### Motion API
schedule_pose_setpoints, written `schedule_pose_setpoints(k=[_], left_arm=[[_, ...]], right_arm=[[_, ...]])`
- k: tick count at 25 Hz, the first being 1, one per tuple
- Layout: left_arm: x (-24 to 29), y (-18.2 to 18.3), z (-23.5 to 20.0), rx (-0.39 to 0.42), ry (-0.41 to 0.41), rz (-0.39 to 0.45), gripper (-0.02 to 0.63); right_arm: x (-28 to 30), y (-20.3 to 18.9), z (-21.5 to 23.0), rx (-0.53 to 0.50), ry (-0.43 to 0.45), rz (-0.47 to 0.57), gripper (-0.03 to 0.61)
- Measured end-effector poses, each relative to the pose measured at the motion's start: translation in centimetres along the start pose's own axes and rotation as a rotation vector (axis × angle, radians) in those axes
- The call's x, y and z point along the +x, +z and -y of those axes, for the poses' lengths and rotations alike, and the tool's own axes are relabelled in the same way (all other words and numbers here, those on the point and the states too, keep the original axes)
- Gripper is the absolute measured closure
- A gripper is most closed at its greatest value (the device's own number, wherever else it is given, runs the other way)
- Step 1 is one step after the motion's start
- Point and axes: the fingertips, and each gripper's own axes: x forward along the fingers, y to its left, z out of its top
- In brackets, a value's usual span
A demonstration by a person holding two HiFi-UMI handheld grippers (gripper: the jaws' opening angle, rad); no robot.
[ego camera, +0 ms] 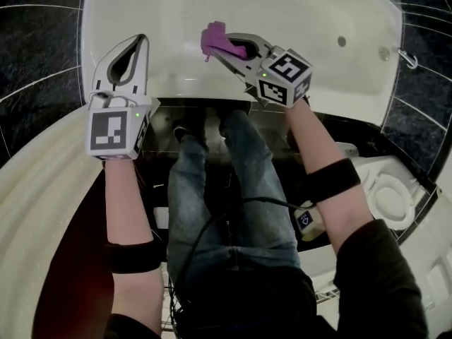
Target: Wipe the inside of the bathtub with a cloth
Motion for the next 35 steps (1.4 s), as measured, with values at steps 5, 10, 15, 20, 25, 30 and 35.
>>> schedule_pose_setpoints(k=[5, 10, 15, 20, 25, 30, 35], left_arm=[[-2.1, 2.5, 0.7, 0.014, 0.012, -0.015, 0.614], [-2.5, 2.8, 0.3, 0.042, 0.02, -0.032, 0.614], [-3.2, 3.2, 0.6, 0.052, 0.03, -0.055, 0.614], [-3.1, 3.7, -0.1, 0.036, 0.04, -0.083, 0.614], [-4.0, 5.1, 0.3, 0.021, 0.078, -0.045, 0.614], [-4.5, 4.9, -1.8, -0.019, 0.101, -0.039, 0.614], [-5.0, 4.2, -4.1, -0.063, 0.132, -0.009, 0.614]], right_arm=[[-2.0, 1.6, -1.7, 0.021, 0.024, 0.012, 0.489], [-2.7, 2.7, -1.7, 0.023, 0.044, 0.016, 0.489], [-3.4, 3.1, -1.8, 0.02, 0.069, 0.015, 0.489], [-2.7, 3.4, -1.6, 0.022, 0.084, -0.015, 0.489], [-3.2, 3.1, -1.5, 0.001, 0.095, -0.039, 0.489], [-1.8, 2.9, -1.0, -0.027, 0.095, -0.064, 0.488], [1.5, 1.3, -0.5, -0.065, 0.132, -0.121, 0.483]])
